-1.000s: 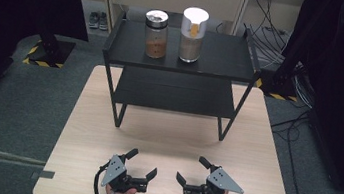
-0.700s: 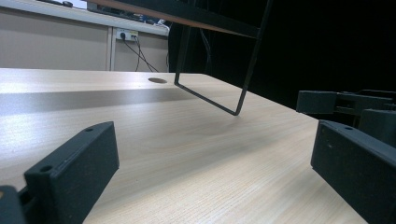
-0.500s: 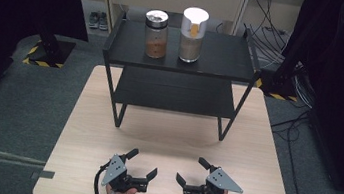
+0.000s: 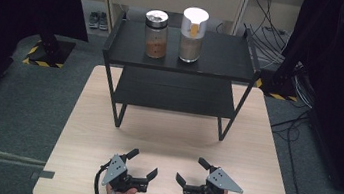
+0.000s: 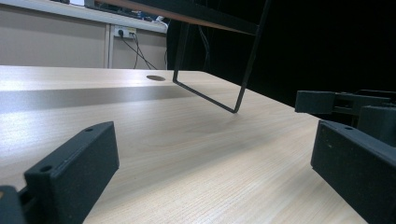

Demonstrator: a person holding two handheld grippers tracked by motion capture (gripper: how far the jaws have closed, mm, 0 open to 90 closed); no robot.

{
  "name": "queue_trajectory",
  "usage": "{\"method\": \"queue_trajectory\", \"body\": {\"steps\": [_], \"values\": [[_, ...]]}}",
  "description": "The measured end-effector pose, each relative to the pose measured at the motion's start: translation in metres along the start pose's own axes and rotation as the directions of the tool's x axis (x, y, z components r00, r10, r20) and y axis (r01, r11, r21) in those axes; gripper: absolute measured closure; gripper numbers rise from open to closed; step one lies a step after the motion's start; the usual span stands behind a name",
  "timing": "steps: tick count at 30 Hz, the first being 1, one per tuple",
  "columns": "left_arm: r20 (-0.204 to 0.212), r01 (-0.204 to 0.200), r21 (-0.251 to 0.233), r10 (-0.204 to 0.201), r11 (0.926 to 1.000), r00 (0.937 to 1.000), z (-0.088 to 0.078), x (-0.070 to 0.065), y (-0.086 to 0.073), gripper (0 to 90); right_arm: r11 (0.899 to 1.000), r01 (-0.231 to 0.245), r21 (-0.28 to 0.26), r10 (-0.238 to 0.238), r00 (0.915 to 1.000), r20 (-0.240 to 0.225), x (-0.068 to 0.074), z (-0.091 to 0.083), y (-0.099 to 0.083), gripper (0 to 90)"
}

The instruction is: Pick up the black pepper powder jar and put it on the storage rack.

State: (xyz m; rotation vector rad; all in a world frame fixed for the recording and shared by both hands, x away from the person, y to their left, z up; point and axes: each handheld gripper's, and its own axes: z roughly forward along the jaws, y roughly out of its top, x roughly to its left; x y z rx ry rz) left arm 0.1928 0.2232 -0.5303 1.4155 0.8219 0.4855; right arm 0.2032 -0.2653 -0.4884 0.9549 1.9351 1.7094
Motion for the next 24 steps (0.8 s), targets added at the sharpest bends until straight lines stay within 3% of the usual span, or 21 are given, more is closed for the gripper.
{"method": "queue_trajectory", "body": {"steps": [24], "values": [[0.005, 0.001, 0.003, -0.001, 1.0000, 1.0000, 0.0001, 0.0011, 0.0004, 0.4, 1.000, -0.017, -0.004, 0.018, 0.9995, 0.027, 0.0001, -0.0006, -0.0017, 0.5]]}}
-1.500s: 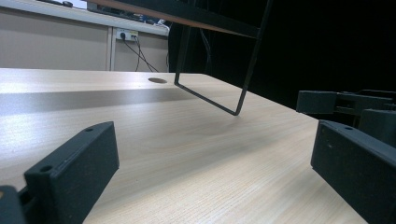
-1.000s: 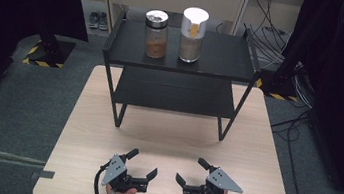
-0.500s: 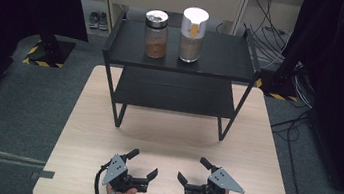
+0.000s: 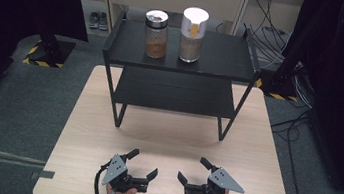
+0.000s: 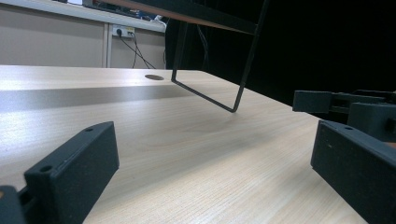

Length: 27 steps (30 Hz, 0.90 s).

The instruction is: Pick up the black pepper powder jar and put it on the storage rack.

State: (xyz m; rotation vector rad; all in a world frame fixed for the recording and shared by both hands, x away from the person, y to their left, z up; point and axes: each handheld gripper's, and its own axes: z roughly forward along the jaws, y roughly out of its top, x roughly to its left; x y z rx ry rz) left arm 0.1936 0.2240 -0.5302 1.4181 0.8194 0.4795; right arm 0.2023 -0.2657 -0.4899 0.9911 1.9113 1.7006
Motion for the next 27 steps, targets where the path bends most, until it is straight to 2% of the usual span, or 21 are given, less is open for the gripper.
{"method": "queue_trajectory", "body": {"steps": [27], "values": [[0.000, 0.006, -0.007, -0.006, 1.0000, 1.0000, -0.0012, 0.0005, -0.0013, 0.5, 1.000, -0.020, 0.002, 0.020, 0.9998, 0.008, -0.0023, -0.0007, -0.0010, 0.5]]}}
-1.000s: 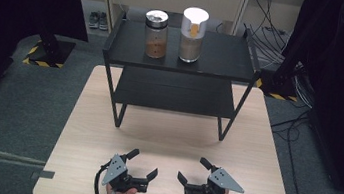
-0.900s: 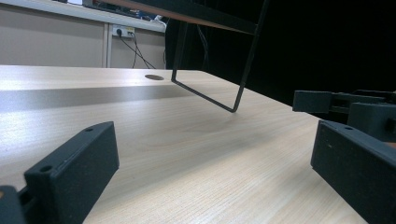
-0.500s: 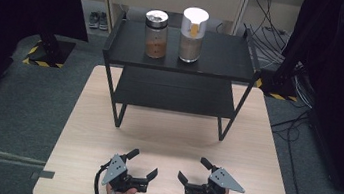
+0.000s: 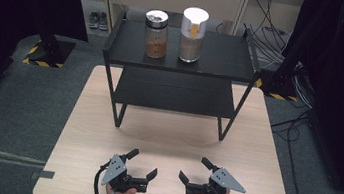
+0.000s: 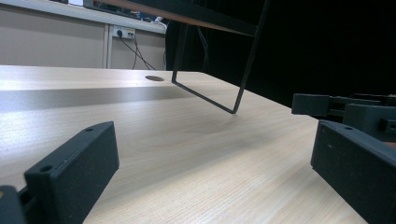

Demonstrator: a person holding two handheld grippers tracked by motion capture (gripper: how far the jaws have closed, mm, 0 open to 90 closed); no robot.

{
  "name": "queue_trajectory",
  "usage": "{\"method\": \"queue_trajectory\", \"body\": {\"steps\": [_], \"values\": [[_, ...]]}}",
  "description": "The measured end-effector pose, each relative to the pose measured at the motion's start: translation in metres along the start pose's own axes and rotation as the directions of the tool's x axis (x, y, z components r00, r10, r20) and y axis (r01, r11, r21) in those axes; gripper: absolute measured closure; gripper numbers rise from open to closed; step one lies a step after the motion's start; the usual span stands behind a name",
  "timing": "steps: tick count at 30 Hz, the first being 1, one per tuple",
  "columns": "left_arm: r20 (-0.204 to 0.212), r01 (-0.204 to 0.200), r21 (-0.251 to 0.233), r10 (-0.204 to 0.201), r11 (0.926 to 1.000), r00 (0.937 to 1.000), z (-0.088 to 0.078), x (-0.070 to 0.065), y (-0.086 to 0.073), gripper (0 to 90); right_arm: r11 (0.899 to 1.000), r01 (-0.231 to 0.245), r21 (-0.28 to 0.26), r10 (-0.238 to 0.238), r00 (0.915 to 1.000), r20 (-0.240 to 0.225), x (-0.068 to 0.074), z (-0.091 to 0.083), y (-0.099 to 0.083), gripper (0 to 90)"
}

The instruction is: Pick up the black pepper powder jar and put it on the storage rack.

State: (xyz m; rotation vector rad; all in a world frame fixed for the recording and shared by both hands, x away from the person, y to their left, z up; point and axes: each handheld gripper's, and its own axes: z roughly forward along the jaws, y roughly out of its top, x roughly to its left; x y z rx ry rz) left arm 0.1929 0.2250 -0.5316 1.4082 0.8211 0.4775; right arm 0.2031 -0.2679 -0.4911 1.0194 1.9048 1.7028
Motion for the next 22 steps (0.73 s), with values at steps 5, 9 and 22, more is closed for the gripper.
{"method": "queue_trajectory", "body": {"steps": [5, 9, 22], "values": [[-0.001, 0.002, -0.002, -0.002, 1.0000, 1.0000, -0.0001, -0.0001, -0.0003, 0.5, 1.000, -0.002, 0.001, 0.002, 1.0000, 0.002, -0.0009, 0.0000, -0.0004, 0.5], [-0.001, 0.002, -0.003, -0.002, 1.0000, 1.0000, -0.0002, -0.0001, -0.0004, 0.5, 1.000, -0.005, -0.001, 0.005, 1.0000, 0.005, -0.0006, -0.0007, -0.0002, 0.5], [-0.001, 0.001, -0.005, -0.001, 1.0000, 1.0000, -0.0008, -0.0001, -0.0007, 0.5, 1.000, -0.003, -0.004, 0.003, 1.0000, 0.008, -0.0007, -0.0020, 0.0005, 0.5]]}}
